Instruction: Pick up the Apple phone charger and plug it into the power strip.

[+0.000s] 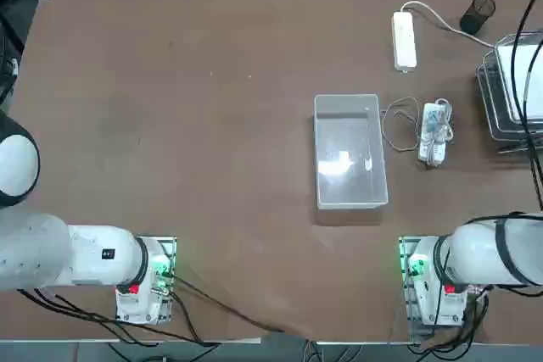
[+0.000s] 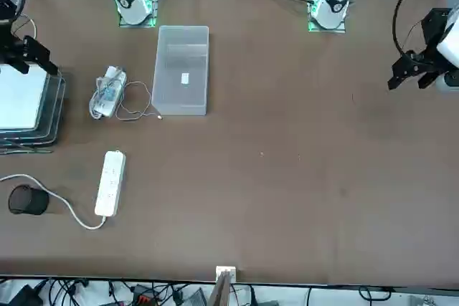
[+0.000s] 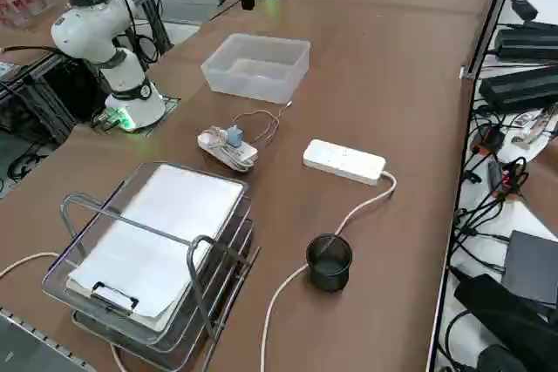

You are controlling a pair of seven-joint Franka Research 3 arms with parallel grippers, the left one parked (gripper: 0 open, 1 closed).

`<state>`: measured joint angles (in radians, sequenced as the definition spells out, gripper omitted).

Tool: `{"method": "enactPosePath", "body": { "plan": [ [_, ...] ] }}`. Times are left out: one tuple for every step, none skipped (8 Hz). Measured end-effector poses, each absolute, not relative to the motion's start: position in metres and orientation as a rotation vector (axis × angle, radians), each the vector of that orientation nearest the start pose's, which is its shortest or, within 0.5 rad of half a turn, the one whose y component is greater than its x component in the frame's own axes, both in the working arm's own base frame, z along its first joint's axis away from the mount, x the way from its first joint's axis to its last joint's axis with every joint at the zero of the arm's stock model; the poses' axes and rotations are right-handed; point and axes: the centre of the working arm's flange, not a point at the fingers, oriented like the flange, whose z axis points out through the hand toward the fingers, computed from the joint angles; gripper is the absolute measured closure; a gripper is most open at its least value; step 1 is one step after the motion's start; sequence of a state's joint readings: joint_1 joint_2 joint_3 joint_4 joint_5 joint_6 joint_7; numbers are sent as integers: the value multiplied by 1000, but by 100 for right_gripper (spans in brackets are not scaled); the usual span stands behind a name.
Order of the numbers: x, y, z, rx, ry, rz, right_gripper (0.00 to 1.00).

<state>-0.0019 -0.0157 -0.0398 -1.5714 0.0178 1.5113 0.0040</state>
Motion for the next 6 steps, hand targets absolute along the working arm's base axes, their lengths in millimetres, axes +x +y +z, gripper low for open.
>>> {"method": "enactPosePath", "body": {
  "plan": [
    [543, -21, 628, -3121, 70, 69, 0],
    [543, -20, 628, -3121, 67, 67, 0],
    [543, -17, 630, -3121, 68, 62, 0],
    [543, -10, 629, -3122, 80, 68, 0],
    [544, 3, 621, -3139, 74, 96, 0],
    [544, 17, 605, -3168, 49, 144, 0]
  ]
}}
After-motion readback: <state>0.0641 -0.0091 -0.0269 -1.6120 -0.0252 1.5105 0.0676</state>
